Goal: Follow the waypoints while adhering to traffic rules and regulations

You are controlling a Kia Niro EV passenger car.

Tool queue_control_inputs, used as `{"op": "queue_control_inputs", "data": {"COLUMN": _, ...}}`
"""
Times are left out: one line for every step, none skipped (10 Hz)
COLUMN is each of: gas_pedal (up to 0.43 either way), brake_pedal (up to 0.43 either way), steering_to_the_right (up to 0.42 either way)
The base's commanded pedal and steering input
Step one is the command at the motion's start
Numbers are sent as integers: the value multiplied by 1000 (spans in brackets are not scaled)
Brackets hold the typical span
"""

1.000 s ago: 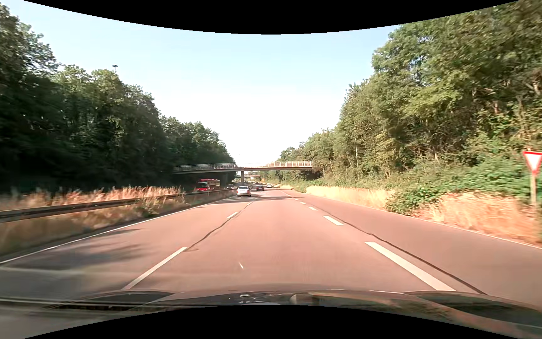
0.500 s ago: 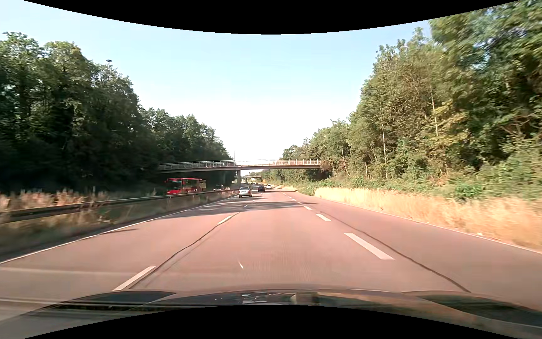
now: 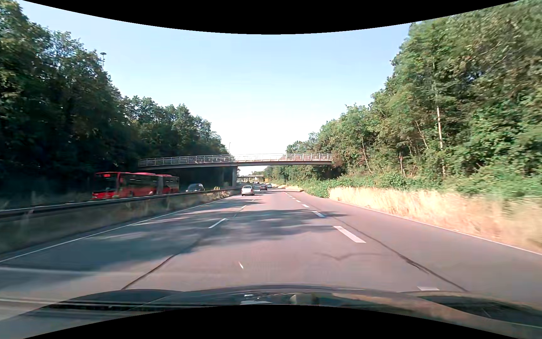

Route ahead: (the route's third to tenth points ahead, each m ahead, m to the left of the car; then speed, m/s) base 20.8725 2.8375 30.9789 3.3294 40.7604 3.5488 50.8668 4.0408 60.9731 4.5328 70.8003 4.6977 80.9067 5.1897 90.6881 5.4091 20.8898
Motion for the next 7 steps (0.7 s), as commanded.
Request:
{"op": "queue_control_inputs", "data": {"gas_pedal": 98, "brake_pedal": 0, "steering_to_the_right": -5}}
{"op": "queue_control_inputs", "data": {"gas_pedal": 98, "brake_pedal": 0, "steering_to_the_right": -5}}
{"op": "queue_control_inputs", "data": {"gas_pedal": 98, "brake_pedal": 0, "steering_to_the_right": -5}}
{"op": "queue_control_inputs", "data": {"gas_pedal": 98, "brake_pedal": 0, "steering_to_the_right": -5}}
{"op": "queue_control_inputs", "data": {"gas_pedal": 98, "brake_pedal": 0, "steering_to_the_right": -5}}
{"op": "queue_control_inputs", "data": {"gas_pedal": 98, "brake_pedal": 0, "steering_to_the_right": -5}}
{"op": "queue_control_inputs", "data": {"gas_pedal": 98, "brake_pedal": 0, "steering_to_the_right": -5}}
